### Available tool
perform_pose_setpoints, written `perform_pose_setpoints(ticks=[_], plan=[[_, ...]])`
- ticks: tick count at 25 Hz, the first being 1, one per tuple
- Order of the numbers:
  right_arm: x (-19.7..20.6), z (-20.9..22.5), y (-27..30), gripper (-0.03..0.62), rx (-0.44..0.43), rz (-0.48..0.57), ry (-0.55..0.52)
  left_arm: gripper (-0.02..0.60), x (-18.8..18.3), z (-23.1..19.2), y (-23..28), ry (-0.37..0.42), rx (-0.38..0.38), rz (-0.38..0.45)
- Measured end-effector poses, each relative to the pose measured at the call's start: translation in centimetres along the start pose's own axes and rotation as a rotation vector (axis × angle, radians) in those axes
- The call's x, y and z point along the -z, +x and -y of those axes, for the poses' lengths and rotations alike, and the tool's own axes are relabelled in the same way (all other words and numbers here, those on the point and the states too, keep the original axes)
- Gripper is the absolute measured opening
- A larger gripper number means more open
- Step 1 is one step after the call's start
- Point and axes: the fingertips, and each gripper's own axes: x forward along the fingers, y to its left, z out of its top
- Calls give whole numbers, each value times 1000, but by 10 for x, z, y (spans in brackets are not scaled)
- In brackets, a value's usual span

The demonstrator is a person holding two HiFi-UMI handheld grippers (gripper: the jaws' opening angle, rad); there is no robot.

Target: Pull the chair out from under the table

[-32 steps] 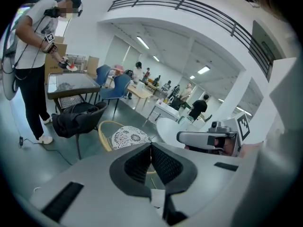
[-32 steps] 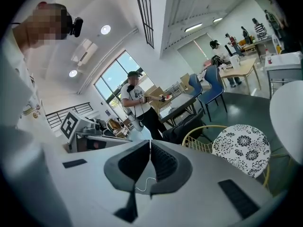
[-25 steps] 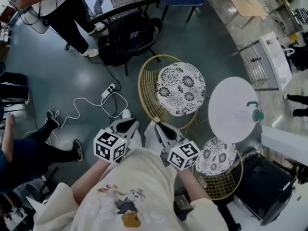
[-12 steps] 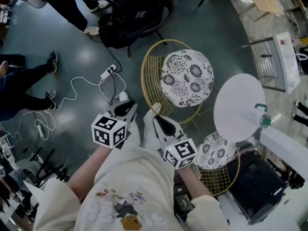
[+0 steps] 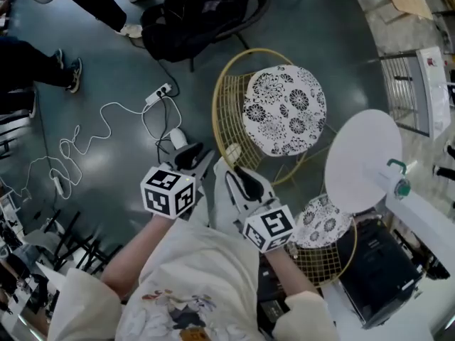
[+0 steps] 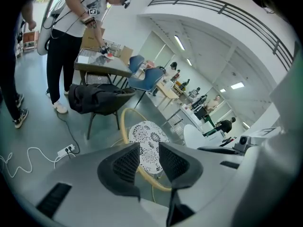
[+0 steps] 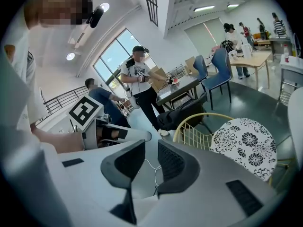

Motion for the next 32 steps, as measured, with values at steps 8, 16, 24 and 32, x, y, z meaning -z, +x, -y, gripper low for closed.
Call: perform_pose_setpoints(ticks=[8,16,24,32], plan=[[14,12,30,95,35,-50,-33,141,3,-37,34,-71,-14,1],[31,26,48,98,80,-90,-69,141,-4,-58,56,-133,18,-8],[53,46,79,100,99,-169,-80,141,3,-77,86,-232,48,-51],[62,54,110,100,117,-227,-92,140,6,-85,89,-220,17,-31]])
